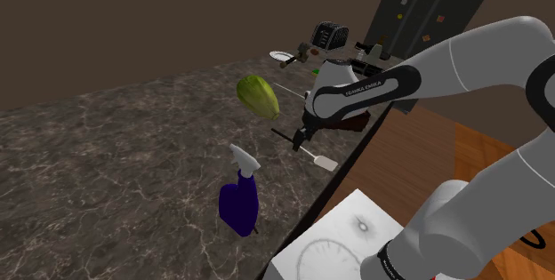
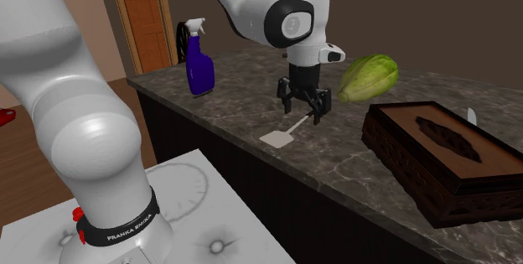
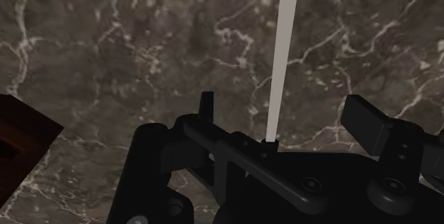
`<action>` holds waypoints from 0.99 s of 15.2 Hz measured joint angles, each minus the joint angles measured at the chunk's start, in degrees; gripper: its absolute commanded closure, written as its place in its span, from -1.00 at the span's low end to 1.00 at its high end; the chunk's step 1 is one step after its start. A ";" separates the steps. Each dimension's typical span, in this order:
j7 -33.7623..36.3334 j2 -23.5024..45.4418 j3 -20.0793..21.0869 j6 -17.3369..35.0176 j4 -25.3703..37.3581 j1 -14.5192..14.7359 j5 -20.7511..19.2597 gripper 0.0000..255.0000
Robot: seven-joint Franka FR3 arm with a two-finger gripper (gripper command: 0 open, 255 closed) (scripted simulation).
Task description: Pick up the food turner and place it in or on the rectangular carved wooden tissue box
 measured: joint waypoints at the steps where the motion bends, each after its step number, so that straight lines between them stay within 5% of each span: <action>1: 0.00 0.00 0.00 0.01 -0.01 0.00 0.00 -1.00; 2: 0.00 0.00 0.00 0.01 -0.01 0.00 0.00 1.00; 15: 0.28 -1.13 0.14 -1.84 0.75 -0.02 -0.22 1.00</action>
